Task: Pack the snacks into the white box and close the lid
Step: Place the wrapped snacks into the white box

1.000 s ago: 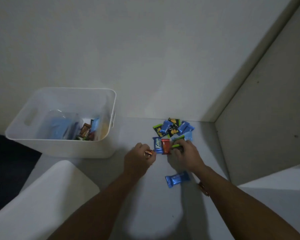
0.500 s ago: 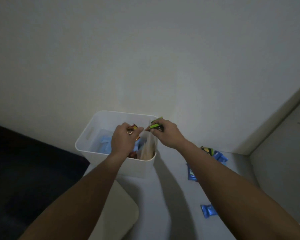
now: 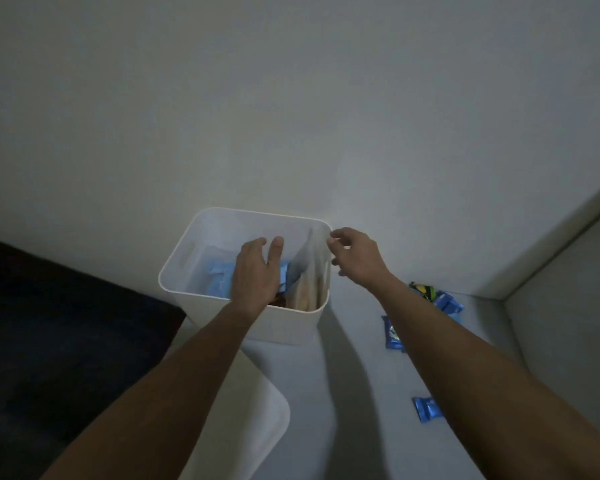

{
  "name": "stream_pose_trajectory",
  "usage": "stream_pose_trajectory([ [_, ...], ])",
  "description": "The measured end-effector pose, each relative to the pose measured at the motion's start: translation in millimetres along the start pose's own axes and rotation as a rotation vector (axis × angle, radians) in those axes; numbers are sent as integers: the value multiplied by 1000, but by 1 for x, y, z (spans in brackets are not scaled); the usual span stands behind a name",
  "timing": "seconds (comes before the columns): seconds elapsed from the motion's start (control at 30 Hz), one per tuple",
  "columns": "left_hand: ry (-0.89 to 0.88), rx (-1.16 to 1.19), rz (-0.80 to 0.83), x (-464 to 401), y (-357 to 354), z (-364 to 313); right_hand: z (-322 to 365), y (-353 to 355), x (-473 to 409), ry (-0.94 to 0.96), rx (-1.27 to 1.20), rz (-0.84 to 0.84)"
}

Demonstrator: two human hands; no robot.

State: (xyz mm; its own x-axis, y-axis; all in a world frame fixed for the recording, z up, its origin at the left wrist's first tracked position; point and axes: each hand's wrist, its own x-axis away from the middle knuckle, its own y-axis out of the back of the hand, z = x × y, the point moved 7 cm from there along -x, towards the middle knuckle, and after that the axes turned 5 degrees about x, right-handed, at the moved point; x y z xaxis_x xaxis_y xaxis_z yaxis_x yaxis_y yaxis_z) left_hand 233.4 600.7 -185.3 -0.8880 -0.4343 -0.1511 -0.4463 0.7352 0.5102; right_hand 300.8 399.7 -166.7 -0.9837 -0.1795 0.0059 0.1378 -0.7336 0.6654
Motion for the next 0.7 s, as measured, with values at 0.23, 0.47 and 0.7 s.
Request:
stream_pose_trajectory([
  [0.23, -640, -8, 100, 74, -86, -82, -118, 60, 53, -241, 116, -113],
  [0.47, -564, -262, 491, 164, -194, -61, -261, 93, 152, -579, 286, -196],
  [0.7, -457, -562, 671, 236, -280, -5, -335, 76, 221, -631, 481, -167],
])
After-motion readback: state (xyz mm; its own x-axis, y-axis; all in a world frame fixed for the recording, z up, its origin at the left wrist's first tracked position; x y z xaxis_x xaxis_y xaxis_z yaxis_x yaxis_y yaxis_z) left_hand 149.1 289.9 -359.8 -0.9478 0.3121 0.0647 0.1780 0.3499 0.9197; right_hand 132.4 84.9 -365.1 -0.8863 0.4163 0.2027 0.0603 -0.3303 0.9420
